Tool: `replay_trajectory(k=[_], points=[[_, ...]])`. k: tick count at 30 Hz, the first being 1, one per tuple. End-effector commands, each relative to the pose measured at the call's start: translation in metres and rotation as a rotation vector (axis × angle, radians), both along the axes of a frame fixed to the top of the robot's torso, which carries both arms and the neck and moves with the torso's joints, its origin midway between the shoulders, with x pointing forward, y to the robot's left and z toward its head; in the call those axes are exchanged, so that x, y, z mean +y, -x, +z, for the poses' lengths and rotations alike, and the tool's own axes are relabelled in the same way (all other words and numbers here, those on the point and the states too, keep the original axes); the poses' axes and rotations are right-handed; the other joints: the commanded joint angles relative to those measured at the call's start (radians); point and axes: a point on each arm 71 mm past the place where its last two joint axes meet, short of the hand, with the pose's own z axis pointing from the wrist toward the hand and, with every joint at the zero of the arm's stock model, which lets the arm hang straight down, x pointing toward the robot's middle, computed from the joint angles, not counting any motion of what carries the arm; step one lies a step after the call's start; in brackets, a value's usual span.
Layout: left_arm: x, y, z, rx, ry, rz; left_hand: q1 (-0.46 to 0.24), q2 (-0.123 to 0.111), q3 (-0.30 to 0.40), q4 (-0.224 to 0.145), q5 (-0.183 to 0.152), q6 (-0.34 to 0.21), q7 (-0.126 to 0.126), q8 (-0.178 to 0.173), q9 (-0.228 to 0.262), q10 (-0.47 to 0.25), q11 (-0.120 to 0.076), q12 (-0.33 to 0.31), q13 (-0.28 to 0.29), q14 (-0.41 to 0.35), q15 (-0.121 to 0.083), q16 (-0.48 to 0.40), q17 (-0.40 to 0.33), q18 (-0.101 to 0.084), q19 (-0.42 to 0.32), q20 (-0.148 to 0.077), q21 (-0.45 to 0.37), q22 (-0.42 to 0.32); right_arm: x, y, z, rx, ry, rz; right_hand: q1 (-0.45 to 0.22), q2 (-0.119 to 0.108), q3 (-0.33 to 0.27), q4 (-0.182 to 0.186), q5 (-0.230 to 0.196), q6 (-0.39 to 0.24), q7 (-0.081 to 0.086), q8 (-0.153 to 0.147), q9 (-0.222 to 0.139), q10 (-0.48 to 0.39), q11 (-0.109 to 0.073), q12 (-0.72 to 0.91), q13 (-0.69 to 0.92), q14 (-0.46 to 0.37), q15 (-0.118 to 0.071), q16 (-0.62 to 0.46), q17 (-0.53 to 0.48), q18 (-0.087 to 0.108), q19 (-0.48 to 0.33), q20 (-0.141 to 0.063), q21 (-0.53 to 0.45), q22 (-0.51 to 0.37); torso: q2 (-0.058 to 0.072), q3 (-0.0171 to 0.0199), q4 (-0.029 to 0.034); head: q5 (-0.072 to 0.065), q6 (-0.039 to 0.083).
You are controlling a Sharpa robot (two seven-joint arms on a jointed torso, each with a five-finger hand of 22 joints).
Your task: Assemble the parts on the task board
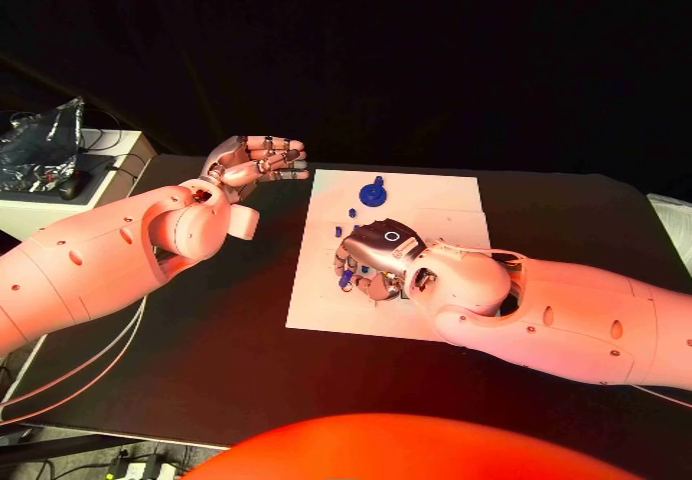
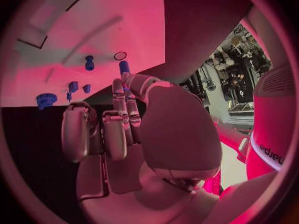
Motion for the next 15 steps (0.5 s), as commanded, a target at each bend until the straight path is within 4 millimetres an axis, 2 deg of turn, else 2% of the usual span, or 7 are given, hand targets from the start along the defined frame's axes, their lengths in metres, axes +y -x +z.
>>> replay_trajectory(k=[1,15], points=[[-0.0019,0.0005,0.001,-0.003,0.012,-0.015,0.008,0.004,0.0,-0.006,0.002,0.004,0.002,0.004,-0.001,0.0,0.0,0.0,0.0,0.002,0.005,-0.003,0.002,0.004,0.009,-0.001,-0.005,-0.001,-0.0009,-0.0002,-0.0033,-0.006,0.046,0.012,0.002,0.011,0.002,-0.002,0.005,0.004,0.004,0.004,0.021,0.031,-0.029,0.001,0.001,0.058,-0.006,0.001,0.045,0.0,0.055,-0.008,0.0,0.178,-0.001,-0.0006,-0.001,0.0,-0.003],[-0.0019,0.0005,0.0009,-0.003,0.012,-0.014,0.008,0.004,0.0,-0.006,0.002,0.005,0.002,0.005,-0.002,0.0,0.0,0.0,0.0,0.002,0.005,-0.005,0.002,0.004,0.01,-0.001,-0.007,-0.002,-0.0019,-0.0018,-0.0082,0.009,0.083,0.012,0.0,0.011,0.003,-0.004,0.005,0.003,0.004,0.004,0.022,0.032,-0.029,0.0,0.002,0.058,-0.006,0.001,0.044,0.0,0.055,-0.008,-0.003,0.177,-0.001,-0.0008,0.001,0.001,-0.007]])
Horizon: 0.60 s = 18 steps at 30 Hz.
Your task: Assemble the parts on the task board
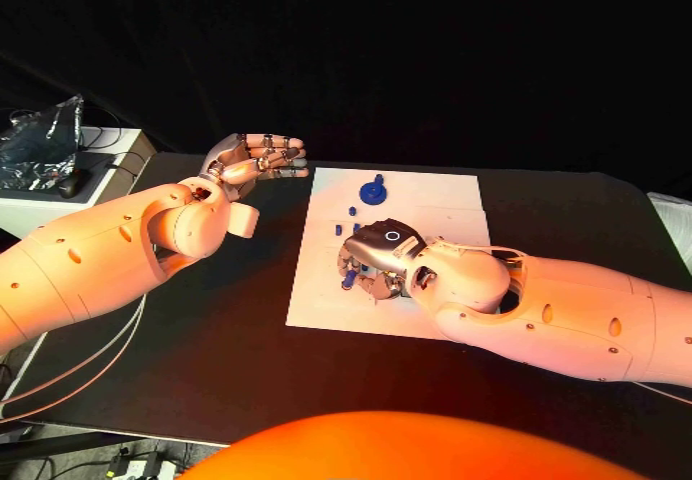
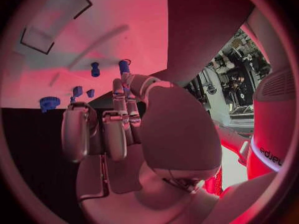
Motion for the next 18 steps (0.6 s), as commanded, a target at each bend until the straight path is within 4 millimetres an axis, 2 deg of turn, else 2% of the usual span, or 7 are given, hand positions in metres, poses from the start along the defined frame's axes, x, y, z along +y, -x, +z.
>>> replay_trajectory(k=[1,18], points=[[-0.0021,0.0004,0.001,-0.004,0.012,-0.014,0.008,0.004,0.0,-0.006,0.002,0.005,0.002,0.005,-0.002,0.0,0.0,0.0,0.0,0.002,0.005,-0.005,0.001,0.004,0.006,0.002,-0.007,-0.001,0.0003,0.0008,-0.0033,0.004,0.039,0.014,-0.001,0.01,0.005,-0.003,0.002,0.005,0.003,0.004,0.022,0.028,-0.026,0.005,0.001,0.058,-0.006,0.001,0.044,0.0,0.055,-0.008,-0.003,0.178,0.0,-0.0004,0.0005,0.0,-0.001],[-0.0017,0.0007,0.0011,-0.004,0.011,-0.014,0.008,0.004,0.0,-0.006,0.002,0.005,0.002,0.005,-0.002,0.0,0.0,0.0,0.0,0.002,0.005,-0.005,0.001,0.004,0.006,0.002,-0.007,-0.001,0.0029,0.0011,-0.0074,0.011,0.048,0.016,-0.003,0.01,0.005,-0.004,0.002,0.004,0.003,0.004,0.023,0.028,-0.026,0.005,0.001,0.058,-0.006,0.001,0.044,0.0,0.055,-0.008,-0.002,0.178,0.001,-0.0001,-0.0002,0.005,-0.001]])
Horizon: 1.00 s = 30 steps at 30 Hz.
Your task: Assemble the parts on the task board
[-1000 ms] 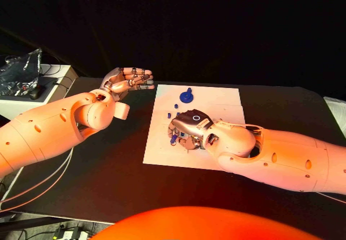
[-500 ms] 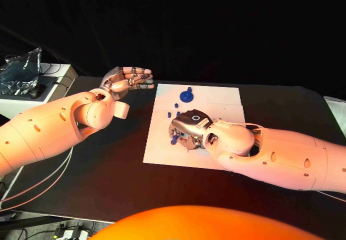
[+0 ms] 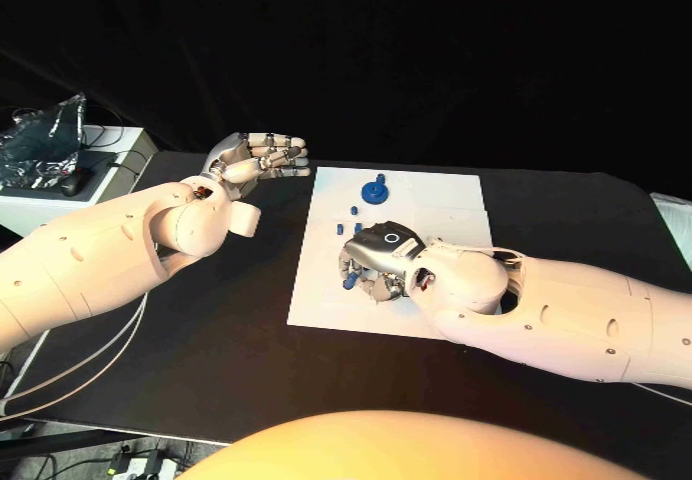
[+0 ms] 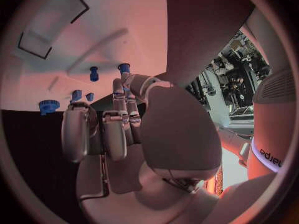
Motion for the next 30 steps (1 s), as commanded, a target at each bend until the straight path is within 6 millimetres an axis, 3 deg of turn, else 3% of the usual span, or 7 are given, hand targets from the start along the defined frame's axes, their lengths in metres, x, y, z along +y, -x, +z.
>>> replay_trajectory(k=[1,6,8,12,21,30], points=[[-0.002,0.0005,0.001,-0.004,0.012,-0.014,0.008,0.004,0.0,-0.007,0.002,0.005,0.002,0.005,-0.002,0.0,0.0,0.0,0.0,0.002,0.006,-0.005,0.001,0.004,0.006,0.002,-0.007,-0.001,0.0008,0.0009,-0.0031,0.001,0.028,0.012,-0.005,0.011,0.005,-0.002,0.003,0.004,0.002,0.002,0.022,0.028,-0.025,0.006,0.002,0.058,-0.005,0.0,0.043,0.0,0.054,-0.007,-0.004,0.177,0.0,-0.0001,0.0004,0.0,0.0],[-0.0022,0.0005,0.001,-0.004,0.012,-0.014,0.008,0.004,0.0,-0.007,0.002,0.005,0.002,0.005,-0.002,0.0,0.0,0.0,0.0,0.002,0.006,-0.005,0.001,0.004,0.006,0.002,-0.007,-0.001,0.0021,0.0007,-0.0048,0.006,0.022,0.02,-0.029,0.002,0.004,-0.013,0.002,-0.026,0.012,-0.01,0.023,0.002,-0.015,-0.008,-0.001,0.057,0.004,-0.001,0.04,0.001,0.052,-0.003,-0.012,0.175,0.0,-0.0002,-0.0005,0.002,0.0],[-0.0022,0.0004,0.0009,-0.003,0.012,-0.015,0.008,0.004,0.0,-0.007,0.002,0.005,0.002,0.005,-0.002,0.0,0.0,0.0,0.0,0.002,0.006,-0.005,0.001,0.004,0.006,0.002,-0.007,-0.001,0.0024,0.0006,-0.0053,0.01,0.018,0.023,-0.083,-0.041,-0.026,-0.002,0.016,-0.077,0.018,-0.039,0.015,-0.056,0.0,-0.011,-0.015,0.055,0.017,-0.004,0.031,0.007,0.043,0.007,-0.049,0.164,0.0,-0.0003,-0.0005,0.001,0.0],[-0.0022,0.0003,0.0008,-0.002,0.011,-0.014,0.008,0.004,0.0,-0.007,0.002,0.005,0.002,0.005,-0.002,0.0,0.0,0.0,0.0,0.002,0.006,-0.005,0.001,0.004,0.006,0.002,-0.007,-0.001,0.0025,0.0005,-0.0058,0.014,0.012,0.025,-0.114,-0.07,-0.066,-0.001,0.012,-0.134,0.005,-0.071,0.002,-0.103,0.01,-0.009,-0.03,0.052,0.025,-0.008,0.021,0.012,0.037,0.017,-0.079,0.153,-0.001,-0.0008,-0.0009,0.001,0.0],[-0.0022,0.0003,0.0005,0.001,0.011,-0.016,0.007,0.005,0.0,-0.007,0.002,0.005,0.002,0.005,-0.002,0.0,0.0,-0.001,0.0,0.003,0.006,-0.009,0.002,0.004,0.009,0.002,-0.01,-0.003,0.0007,-0.0015,-0.0088,0.024,0.034,0.013,-0.105,-0.065,-0.152,-0.021,0.015,-0.176,-0.003,-0.101,-0.015,-0.165,0.021,-0.008,-0.039,0.048,0.034,-0.015,0.005,0.02,0.028,0.028,-0.128,0.136,-0.001,-0.0003,-0.0014,0.001,0.0],[-0.0019,0.0003,0.0004,0.002,0.01,-0.017,0.007,0.005,0.0,-0.007,0.002,0.005,0.002,0.005,-0.002,0.0,0.0,-0.001,0.0,0.003,0.006,-0.009,0.002,0.004,0.009,0.002,-0.01,-0.003,-0.0017,-0.0038,-0.0096,0.018,0.039,-0.008,-0.093,-0.056,-0.183,-0.022,0.016,-0.186,-0.004,-0.11,-0.023,-0.182,0.024,-0.007,-0.039,0.046,0.036,-0.018,-0.001,0.022,0.027,0.03,-0.141,0.131,0.0,0.0008,-0.0004,0.0,0.0]])
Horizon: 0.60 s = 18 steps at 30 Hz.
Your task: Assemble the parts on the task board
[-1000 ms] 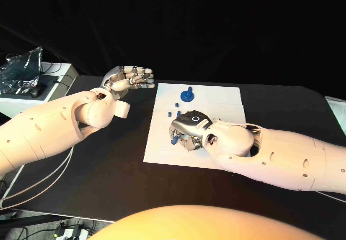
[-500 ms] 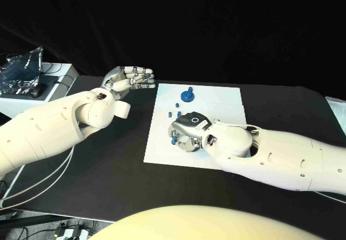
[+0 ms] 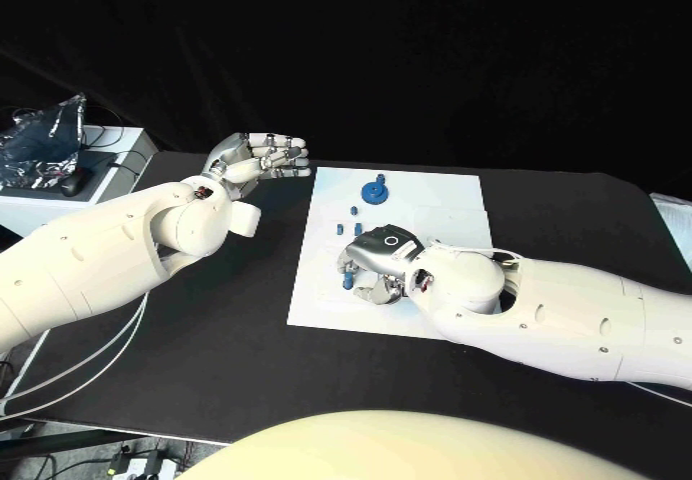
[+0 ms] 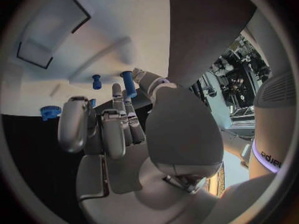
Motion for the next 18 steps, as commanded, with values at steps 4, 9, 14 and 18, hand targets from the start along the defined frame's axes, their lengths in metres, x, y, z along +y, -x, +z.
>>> replay_trajectory(k=[4,9,14,18], points=[[-0.002,0.0,0.001,-0.001,0.011,-0.016,0.007,0.005,0.0,-0.007,0.002,0.005,0.002,0.005,-0.001,0.0,0.0,-0.001,0.0,0.003,0.006,-0.004,0.001,0.004,0.005,-0.001,-0.003,-0.001,-0.002,-0.002,0.0,-0.017,-0.004,-0.023,0.024,0.006,-0.032,0.0,0.002,-0.02,0.004,-0.016,-0.009,-0.024,0.004,0.006,0.0,0.048,0.011,-0.007,-0.004,0.007,0.027,0.007,-0.01,0.129,0.001,0.0009,0.0012,-0.003,0.0],[-0.002,0.0,0.0,0.001,0.011,-0.017,0.005,0.006,0.0,-0.005,0.002,0.005,0.002,0.005,-0.001,-0.001,0.0,-0.001,0.0,0.004,0.006,-0.007,0.002,0.004,0.007,-0.001,-0.005,-0.003,-0.008,-0.005,0.003,-0.048,-0.049,-0.052,0.063,0.031,-0.13,0.012,0.006,-0.073,0.008,-0.037,-0.037,-0.074,0.014,0.006,-0.003,0.046,0.019,-0.01,-0.011,0.009,0.028,0.013,-0.023,0.124,0.0,0.0008,0.0006,-0.006,0.0],[-0.002,0.0,0.0,0.002,0.011,-0.018,0.005,0.006,0.0,-0.006,0.002,0.005,0.002,0.005,-0.001,-0.001,0.0,-0.001,0.0,0.004,0.006,-0.007,0.002,0.004,0.007,-0.001,-0.005,-0.003,-0.019,-0.008,0.012,-0.079,-0.1,-0.084,0.173,0.047,-0.302,0.11,0.015,-0.192,-0.003,-0.039,-0.104,-0.162,0.034,0.007,-0.006,0.044,0.036,-0.01,-0.017,0.01,0.029,0.028,-0.032,0.12,-0.001,0.0013,-0.0001,-0.011,0.005],[-0.002,0.0,-0.001,0.004,0.01,-0.019,0.005,0.006,0.0,-0.006,0.002,0.005,0.002,0.005,-0.002,-0.001,0.0,-0.001,0.0,0.004,0.006,-0.007,0.002,0.004,0.007,-0.001,-0.006,-0.003,-0.034,-0.014,0.024,-0.078,-0.144,-0.119,0.214,0.024,-0.352,0.205,0.011,-0.272,-0.012,-0.04,-0.143,-0.172,0.036,0.009,-0.006,0.044,0.038,-0.009,-0.02,0.009,0.03,0.03,-0.031,0.121,-0.002,0.0006,0.0,-0.022,0.013]])
